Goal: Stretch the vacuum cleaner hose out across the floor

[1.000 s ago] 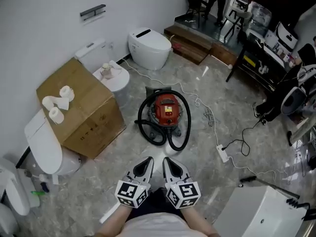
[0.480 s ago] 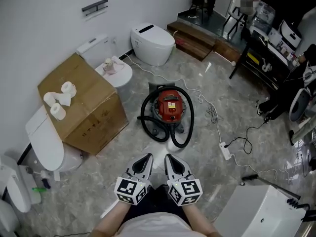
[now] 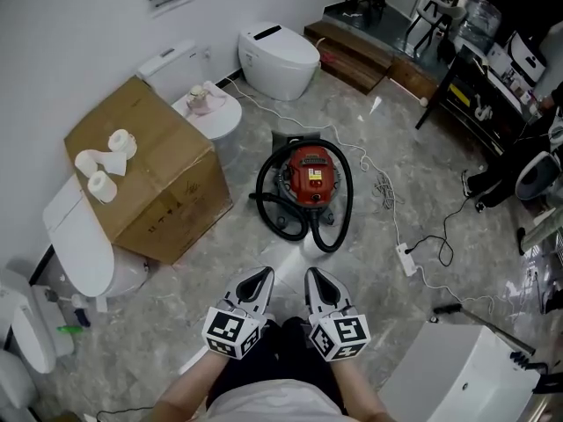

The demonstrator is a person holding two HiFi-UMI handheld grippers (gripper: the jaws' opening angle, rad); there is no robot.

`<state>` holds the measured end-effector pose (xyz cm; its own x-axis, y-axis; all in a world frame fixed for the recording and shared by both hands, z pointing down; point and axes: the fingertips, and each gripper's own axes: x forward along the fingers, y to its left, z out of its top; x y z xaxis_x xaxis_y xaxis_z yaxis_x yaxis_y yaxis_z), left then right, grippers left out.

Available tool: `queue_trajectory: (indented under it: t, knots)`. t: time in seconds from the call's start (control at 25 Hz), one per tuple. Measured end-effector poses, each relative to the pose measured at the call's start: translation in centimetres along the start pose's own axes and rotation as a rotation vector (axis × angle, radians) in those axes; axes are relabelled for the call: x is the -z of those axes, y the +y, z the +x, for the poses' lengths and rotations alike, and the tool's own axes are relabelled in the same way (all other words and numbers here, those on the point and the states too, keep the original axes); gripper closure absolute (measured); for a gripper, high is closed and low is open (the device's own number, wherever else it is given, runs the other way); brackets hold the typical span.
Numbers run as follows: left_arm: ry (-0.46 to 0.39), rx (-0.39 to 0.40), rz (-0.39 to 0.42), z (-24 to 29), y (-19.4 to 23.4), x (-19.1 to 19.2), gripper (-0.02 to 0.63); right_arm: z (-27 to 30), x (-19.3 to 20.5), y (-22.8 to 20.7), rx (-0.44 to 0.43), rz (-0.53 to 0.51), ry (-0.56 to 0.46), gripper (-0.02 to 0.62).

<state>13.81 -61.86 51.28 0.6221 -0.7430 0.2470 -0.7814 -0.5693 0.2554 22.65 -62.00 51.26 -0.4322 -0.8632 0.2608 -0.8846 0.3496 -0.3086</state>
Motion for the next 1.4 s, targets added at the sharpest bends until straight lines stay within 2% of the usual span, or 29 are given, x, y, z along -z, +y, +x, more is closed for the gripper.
queue_trajectory:
  t: [0.36, 0.64, 1.16, 1.4]
  knots:
    - [0.013, -0.009, -0.032, 1.0, 1.7, 0.2, 0.598, 2.2, 0.0, 0.1, -0.024, 0.002, 0.013, 0.578]
    - [0.027, -0.039, -0.073, 4.2, 3.9, -0.2, 0.598, 5.9, -0.4, -1.6, -0.053, 0.017, 0.047, 0.578]
    - [0.009, -0.082, -0.063, 15.3, 7.9, -3.8, 0.598, 14.3, -4.2, -9.9, -0.097, 0.005, 0.071, 0.578]
    - [-0.010, -0.107, -0.060, 18.5, 8.9, -4.4, 0.598, 16.8, -5.1, -12.5, -0.131, -0.001, 0.071, 0.578]
